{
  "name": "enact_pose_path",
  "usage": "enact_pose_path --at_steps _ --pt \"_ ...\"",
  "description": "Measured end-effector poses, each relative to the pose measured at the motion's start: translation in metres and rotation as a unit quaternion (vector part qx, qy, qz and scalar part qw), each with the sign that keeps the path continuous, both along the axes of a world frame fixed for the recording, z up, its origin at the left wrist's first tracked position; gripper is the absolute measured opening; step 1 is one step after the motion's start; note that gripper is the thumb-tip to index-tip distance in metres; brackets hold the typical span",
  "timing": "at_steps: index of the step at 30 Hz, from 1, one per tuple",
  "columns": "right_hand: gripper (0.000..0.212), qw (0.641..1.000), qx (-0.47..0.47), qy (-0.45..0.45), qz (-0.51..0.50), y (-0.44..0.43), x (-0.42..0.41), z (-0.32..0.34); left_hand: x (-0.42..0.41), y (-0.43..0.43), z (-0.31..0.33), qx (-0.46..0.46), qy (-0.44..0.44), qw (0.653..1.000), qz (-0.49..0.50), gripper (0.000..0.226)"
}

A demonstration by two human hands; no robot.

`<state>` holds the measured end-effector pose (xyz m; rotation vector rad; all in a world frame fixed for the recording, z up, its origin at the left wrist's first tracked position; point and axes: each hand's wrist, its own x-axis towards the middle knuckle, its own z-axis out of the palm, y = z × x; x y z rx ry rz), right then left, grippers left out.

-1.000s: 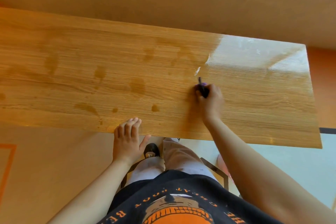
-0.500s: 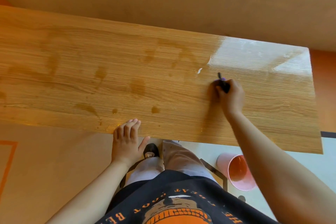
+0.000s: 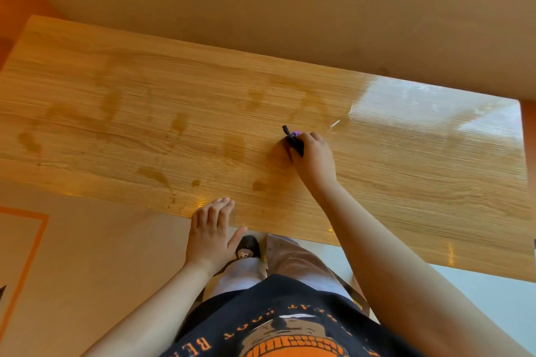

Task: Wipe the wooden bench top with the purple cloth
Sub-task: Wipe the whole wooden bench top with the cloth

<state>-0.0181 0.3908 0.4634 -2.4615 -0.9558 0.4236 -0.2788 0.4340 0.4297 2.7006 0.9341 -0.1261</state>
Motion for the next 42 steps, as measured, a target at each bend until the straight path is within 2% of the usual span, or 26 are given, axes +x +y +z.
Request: enact_pose_path --at_steps 4,7,10,14,18,21,26,29,32,37,40,42 --pt "0.023 0.999 0.017 -0.008 -0.043 -0.025 0.032 0.000 0.006 0.003 0.010 -0.016 -0.018 1.000 -0.004 0.068" --pt "0.024 0.993 0.004 -0.019 -0.113 -0.055 0.068 0.003 0.010 0.011 0.016 -0.023 -0.067 0.997 0.020 0.058" --pt "0.025 0.986 -0.034 -0.031 -0.160 -0.077 0.103 0.006 0.020 0.017 0.012 -0.007 -0.081 0.995 0.061 0.048" --pt "0.025 0.978 -0.081 -0.026 -0.191 -0.073 0.128 0.009 0.039 0.023 -0.002 0.017 -0.073 0.994 0.085 0.045" --pt "0.026 0.965 -0.068 -0.027 -0.252 -0.047 0.116 0.005 0.038 0.023 -0.014 0.056 -0.080 0.992 0.082 0.043" --pt "0.025 0.976 -0.028 -0.002 -0.215 -0.011 0.093 0.004 0.037 0.022 -0.018 0.070 -0.083 0.991 0.078 0.042" --pt "0.029 1.000 0.005 -0.007 0.012 0.041 0.039 0.000 0.037 0.024 -0.021 0.079 -0.076 0.991 0.076 0.043" --pt "0.027 0.998 0.010 -0.009 0.066 0.033 0.044 -0.003 0.036 0.024 -0.024 0.082 -0.083 0.990 0.074 0.043" --pt "0.026 0.999 0.016 -0.025 0.015 0.008 0.085 -0.001 0.037 0.025 -0.025 0.084 -0.093 0.989 0.075 0.042" --pt "0.027 0.987 -0.057 -0.054 -0.140 -0.015 0.161 0.002 0.038 0.025 -0.026 0.090 -0.100 0.988 0.074 0.042" --pt "0.027 0.978 -0.067 -0.050 -0.192 0.013 0.156 0.001 0.036 0.024 -0.026 0.093 -0.101 0.988 0.073 0.042" --pt "0.026 0.986 -0.041 -0.040 -0.159 0.040 0.131 0.000 0.037 0.023 -0.026 0.092 -0.098 0.988 0.074 0.042"
